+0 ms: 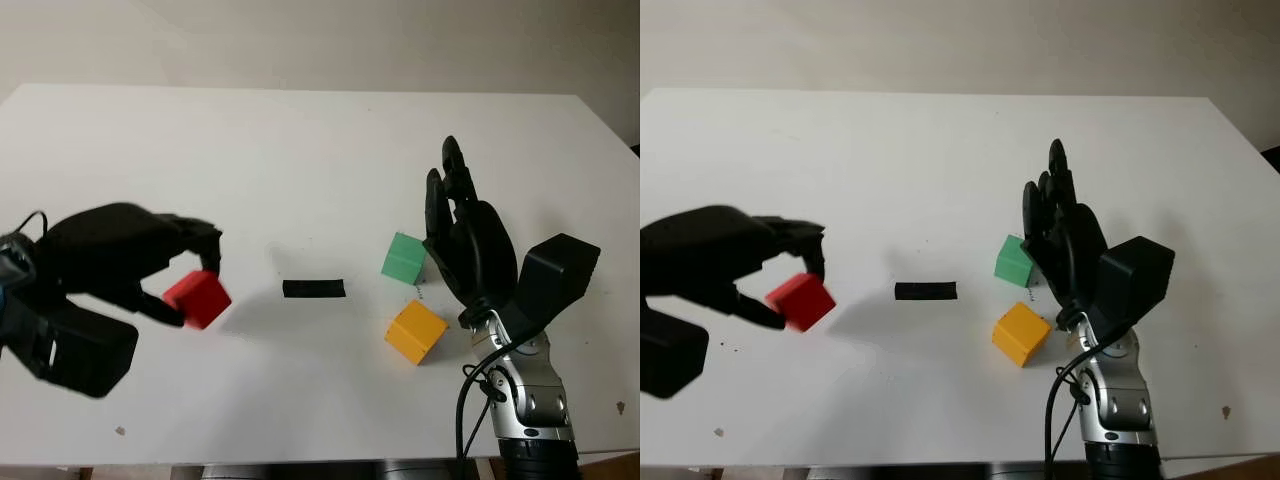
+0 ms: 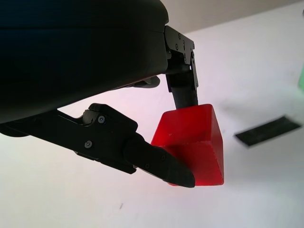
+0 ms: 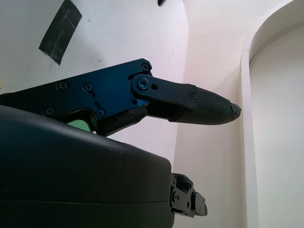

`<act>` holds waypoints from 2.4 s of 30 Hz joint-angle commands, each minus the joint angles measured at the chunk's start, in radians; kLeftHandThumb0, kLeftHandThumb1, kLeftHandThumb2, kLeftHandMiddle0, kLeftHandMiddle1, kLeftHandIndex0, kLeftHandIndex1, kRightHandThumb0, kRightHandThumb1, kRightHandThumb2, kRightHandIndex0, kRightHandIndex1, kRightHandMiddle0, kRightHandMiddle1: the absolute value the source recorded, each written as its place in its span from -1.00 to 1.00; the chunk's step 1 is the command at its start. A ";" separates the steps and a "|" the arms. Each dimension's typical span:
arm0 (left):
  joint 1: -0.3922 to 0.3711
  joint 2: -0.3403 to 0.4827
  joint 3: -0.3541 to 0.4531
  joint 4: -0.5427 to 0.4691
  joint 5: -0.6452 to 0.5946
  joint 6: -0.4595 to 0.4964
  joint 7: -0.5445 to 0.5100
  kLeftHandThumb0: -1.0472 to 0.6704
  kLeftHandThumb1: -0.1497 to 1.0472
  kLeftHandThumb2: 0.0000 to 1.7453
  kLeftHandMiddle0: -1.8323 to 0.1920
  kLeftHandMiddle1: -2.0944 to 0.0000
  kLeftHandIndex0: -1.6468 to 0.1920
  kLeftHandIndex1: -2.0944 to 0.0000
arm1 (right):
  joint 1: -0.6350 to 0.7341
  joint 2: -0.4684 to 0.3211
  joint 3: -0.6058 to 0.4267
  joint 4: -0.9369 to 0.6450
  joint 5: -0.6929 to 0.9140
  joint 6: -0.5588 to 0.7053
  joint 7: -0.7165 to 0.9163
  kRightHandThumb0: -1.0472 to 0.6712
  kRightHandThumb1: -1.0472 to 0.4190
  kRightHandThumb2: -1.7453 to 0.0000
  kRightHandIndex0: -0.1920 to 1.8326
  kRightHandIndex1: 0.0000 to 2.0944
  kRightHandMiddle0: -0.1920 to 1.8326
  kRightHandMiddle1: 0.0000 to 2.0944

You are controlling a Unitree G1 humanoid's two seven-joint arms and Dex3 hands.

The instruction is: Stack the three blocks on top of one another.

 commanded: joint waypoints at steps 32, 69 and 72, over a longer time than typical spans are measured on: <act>-0.330 -0.384 -0.309 0.313 0.160 0.047 0.031 -0.22 0.84 -0.94 0.46 0.90 0.39 -0.31 | 0.003 0.003 0.009 -0.022 -0.008 -0.008 -0.018 -0.61 -1.00 0.31 -1.00 -1.00 -1.00 -1.00; -0.308 -0.428 -0.324 0.329 0.235 0.030 0.164 -0.23 0.91 -0.93 0.52 0.85 0.58 -0.43 | 0.023 0.001 0.013 -0.031 -0.008 -0.015 -0.013 -0.61 -1.00 0.31 -1.00 -1.00 -1.00 -1.00; -0.303 -0.430 -0.326 0.319 0.238 0.052 0.154 -0.30 0.92 -0.94 0.62 0.90 0.67 -0.03 | 0.024 0.003 0.012 -0.032 -0.004 -0.014 -0.011 -0.61 -1.00 0.32 -1.00 -1.00 -1.00 -1.00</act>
